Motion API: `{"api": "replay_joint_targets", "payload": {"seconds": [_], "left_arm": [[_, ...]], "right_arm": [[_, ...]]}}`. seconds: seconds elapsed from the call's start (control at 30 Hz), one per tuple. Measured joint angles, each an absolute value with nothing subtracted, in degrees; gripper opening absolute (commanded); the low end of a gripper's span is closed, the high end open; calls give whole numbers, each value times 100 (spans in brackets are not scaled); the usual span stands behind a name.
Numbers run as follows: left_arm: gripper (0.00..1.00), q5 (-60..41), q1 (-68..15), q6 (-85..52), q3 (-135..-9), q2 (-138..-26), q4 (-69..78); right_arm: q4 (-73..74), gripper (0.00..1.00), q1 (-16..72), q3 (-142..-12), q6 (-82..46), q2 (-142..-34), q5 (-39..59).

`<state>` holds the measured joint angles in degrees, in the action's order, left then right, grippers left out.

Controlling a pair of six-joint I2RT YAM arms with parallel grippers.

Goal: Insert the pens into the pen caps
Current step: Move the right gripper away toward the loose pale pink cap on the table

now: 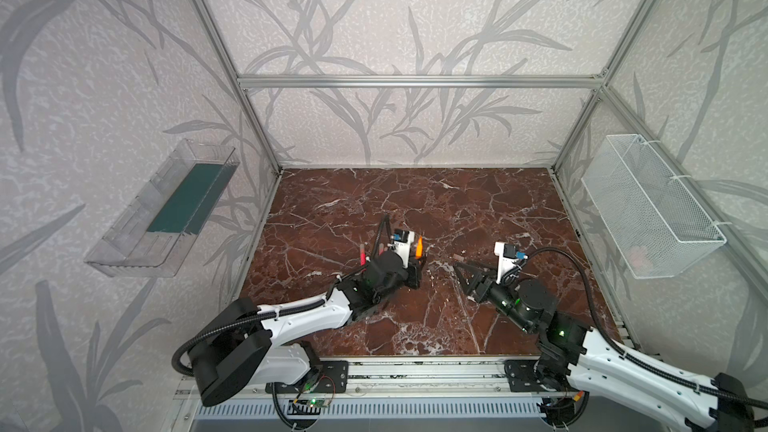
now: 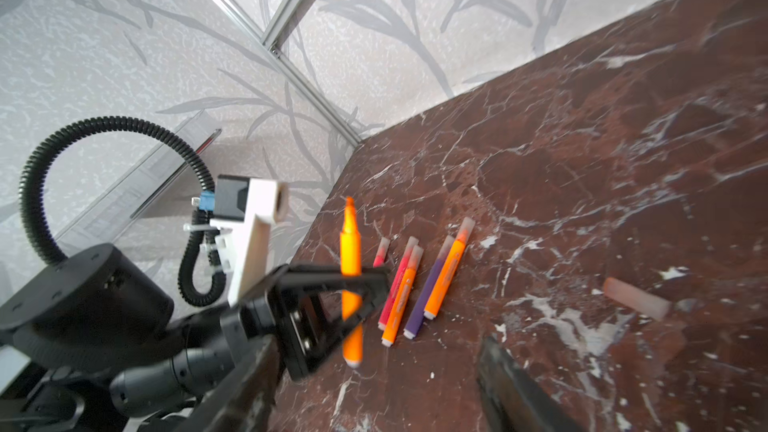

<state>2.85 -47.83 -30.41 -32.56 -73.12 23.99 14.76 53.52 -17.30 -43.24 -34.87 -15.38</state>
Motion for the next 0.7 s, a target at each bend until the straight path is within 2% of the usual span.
{"api": "replay_joint_targets", "payload": {"seconds": [0.17, 0.3, 0.4, 0.7], "left_arm": [[0, -189, -4289, -2950, -3426, -7301, 2917], [0, -1186, -4289, -2971, -2670, -7347, 4158], [0, -1857, -4289, -3000, -2366, -7380, 4499], [0, -2547, -4296, -2958, -2344, -7356, 5199]], "right_arm": [[902, 76, 5345, -1678, -4241, -3605, -2023], [707, 76, 5275, -1525, -4263, -3957, -2161], [714, 76, 5238, -1376, -4333, -4204, -2191], [1389, 76, 5107, -1208, -4657, -5398, -2134]]}}
